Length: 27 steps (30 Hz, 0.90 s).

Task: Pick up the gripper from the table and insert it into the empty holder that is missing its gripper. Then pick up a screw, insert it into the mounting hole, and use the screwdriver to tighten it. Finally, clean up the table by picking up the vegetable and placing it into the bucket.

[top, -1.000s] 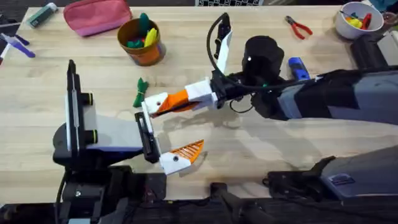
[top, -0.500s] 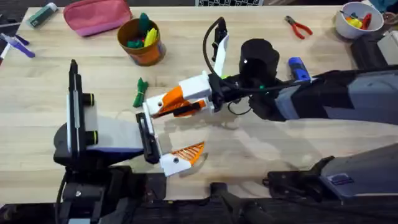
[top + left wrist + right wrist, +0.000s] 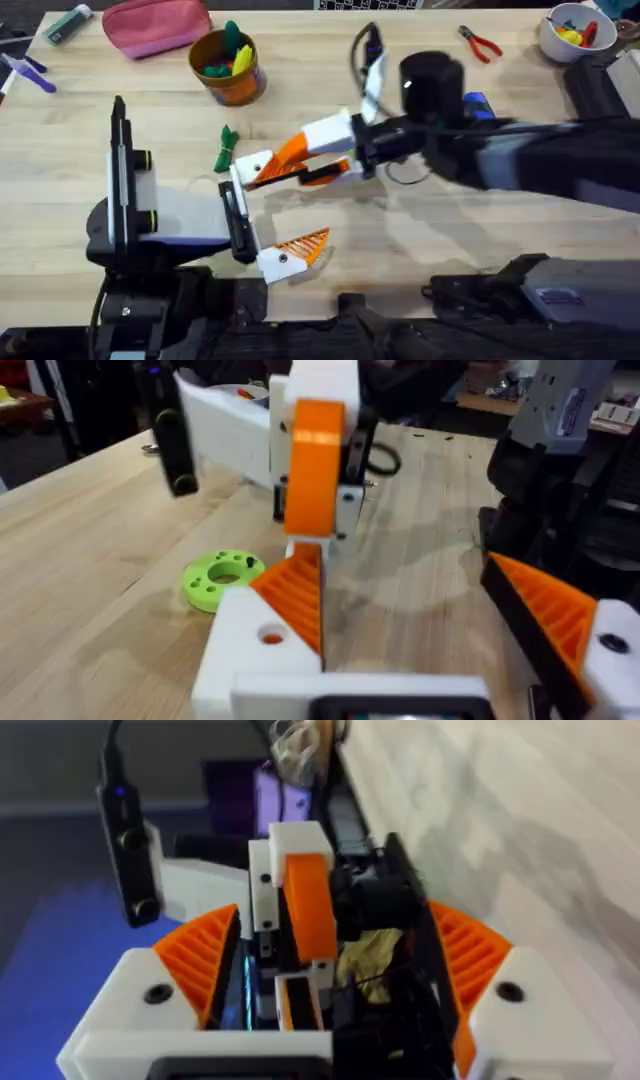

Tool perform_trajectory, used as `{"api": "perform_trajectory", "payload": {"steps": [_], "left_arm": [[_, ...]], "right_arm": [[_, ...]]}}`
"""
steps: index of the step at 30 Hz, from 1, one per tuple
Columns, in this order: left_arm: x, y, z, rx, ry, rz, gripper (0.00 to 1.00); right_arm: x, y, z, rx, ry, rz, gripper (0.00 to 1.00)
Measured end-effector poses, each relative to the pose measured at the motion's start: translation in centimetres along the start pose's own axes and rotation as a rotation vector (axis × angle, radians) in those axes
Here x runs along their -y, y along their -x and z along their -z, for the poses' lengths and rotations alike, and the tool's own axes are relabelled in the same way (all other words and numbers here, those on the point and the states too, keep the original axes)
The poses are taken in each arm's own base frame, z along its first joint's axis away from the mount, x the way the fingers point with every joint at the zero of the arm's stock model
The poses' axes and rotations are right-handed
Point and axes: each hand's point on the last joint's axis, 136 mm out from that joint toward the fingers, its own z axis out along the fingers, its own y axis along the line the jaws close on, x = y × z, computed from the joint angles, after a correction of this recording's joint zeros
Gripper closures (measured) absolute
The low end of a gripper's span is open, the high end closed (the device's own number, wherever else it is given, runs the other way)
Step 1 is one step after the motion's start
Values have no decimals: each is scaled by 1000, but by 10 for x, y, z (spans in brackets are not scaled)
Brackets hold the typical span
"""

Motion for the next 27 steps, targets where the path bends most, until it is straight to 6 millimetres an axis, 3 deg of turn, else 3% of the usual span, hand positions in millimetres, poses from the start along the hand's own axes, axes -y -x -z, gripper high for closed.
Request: {"api": "perform_trajectory", "payload": {"steps": [3, 4, 7, 11, 15, 18, 27], "left_arm": [[0, 0, 0, 0, 0, 0, 15], [0, 0, 0, 0, 0, 0, 15], [0, 0, 0, 0, 0, 0, 16], [0, 0, 0, 0, 0, 0, 15], [0, 0, 0, 0, 0, 0, 15], [0, 0, 0, 0, 0, 0, 15], [0, 0, 0, 0, -1, 0, 15]], "right_arm": [[3, 2, 24, 57, -106, -43, 9], [-2, 3, 53, 117, -237, -49, 9], [-13, 8, 83, 172, -382, 6, 9], [-23, 11, 113, 196, -591, 85, 8], [-18, 14, 139, 187, -818, 115, 8], [-4, 18, 149, 151, -958, 118, 8], [59, 28, 147, 5, -1218, 83, 8]]}}
